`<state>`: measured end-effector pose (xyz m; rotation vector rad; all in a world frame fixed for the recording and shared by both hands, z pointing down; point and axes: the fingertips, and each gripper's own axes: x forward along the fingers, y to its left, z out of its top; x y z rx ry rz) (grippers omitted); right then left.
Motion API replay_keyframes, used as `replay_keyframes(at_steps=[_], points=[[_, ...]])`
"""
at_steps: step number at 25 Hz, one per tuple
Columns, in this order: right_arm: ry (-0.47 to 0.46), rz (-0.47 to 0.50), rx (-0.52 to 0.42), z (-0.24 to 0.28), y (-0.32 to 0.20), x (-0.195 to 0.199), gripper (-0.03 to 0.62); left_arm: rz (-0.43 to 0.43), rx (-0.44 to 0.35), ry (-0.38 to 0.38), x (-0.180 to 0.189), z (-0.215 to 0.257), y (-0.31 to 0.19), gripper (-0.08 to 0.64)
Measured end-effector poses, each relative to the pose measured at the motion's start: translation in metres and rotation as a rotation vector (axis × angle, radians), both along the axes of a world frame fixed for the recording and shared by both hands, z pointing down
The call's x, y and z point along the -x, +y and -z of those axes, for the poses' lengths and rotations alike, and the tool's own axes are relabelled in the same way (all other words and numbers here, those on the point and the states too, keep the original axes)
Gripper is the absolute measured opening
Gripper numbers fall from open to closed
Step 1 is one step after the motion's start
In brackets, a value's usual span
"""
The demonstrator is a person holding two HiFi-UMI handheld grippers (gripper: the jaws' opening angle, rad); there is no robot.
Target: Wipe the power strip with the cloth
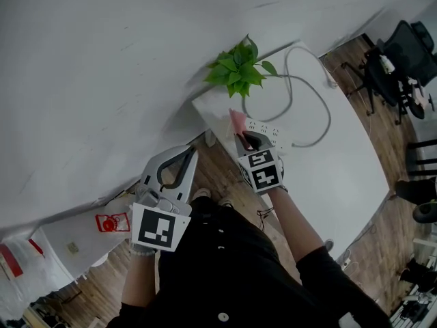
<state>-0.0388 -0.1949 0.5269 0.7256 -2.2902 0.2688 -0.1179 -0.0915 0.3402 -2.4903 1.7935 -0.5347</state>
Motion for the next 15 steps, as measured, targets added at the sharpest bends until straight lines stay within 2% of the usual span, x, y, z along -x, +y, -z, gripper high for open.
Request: replay_keyframes(at_steps=[7, 15], points=[[-0.074, -0.111, -0.056, 0.042, -0.006, -0.038, 0.049, -0.091, -0.039, -0.006, -0.020, 0.011, -0.015, 0.014], [-0.108, -0.216, -0.163, 0.094, -0.004, -0.086, 0.049, -0.216, -0.067, -0.003, -0.055, 0.020, -0.030, 0.014]])
